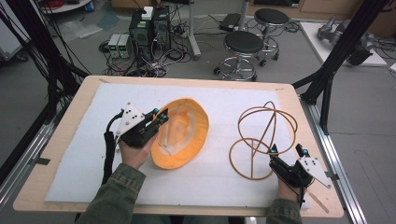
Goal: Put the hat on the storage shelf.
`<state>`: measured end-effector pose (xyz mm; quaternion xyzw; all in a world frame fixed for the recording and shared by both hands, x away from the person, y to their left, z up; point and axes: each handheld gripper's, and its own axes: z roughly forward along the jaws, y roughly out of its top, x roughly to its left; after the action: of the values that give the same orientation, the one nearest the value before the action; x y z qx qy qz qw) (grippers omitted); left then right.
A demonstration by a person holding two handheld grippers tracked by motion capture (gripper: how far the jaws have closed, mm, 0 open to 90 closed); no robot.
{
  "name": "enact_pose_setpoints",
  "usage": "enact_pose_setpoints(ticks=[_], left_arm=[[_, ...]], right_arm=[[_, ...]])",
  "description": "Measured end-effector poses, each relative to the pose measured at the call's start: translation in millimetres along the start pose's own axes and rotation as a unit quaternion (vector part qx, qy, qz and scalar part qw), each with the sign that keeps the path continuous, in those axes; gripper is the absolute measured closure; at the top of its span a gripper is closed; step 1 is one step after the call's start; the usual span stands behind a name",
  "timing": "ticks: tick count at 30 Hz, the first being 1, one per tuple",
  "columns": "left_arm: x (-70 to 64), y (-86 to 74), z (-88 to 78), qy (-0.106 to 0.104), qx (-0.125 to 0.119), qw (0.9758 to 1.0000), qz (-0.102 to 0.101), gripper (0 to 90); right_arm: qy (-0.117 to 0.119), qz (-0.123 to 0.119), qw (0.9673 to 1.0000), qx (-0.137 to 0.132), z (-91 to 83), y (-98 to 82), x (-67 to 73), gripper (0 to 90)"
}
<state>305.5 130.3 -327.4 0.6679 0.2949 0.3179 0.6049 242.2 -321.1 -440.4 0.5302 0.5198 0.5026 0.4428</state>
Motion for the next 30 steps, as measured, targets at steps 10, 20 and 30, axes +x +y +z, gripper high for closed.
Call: enact_pose_setpoints(ticks=[10,20,30], left_arm=[[-4.0,32.5,30.0,-0.001,-0.028,0.9988,0.039,87.6],[-5.2,53.5,56.9,-0.006,-0.073,0.9966,0.038,87.5],[-26.2,87.2,104.3,-0.023,-0.1,0.9934,0.051,87.6]], right_arm=[[-0.009,0.015,0.9998,-0.004,-2.7,0.3,-5.0,13.0],[-0.011,0.021,0.9997,-0.006,-5.8,-0.5,-7.2,12.9],[-0.01,0.021,0.9997,0.0,-4.4,-2.3,-8.8,12.8]])
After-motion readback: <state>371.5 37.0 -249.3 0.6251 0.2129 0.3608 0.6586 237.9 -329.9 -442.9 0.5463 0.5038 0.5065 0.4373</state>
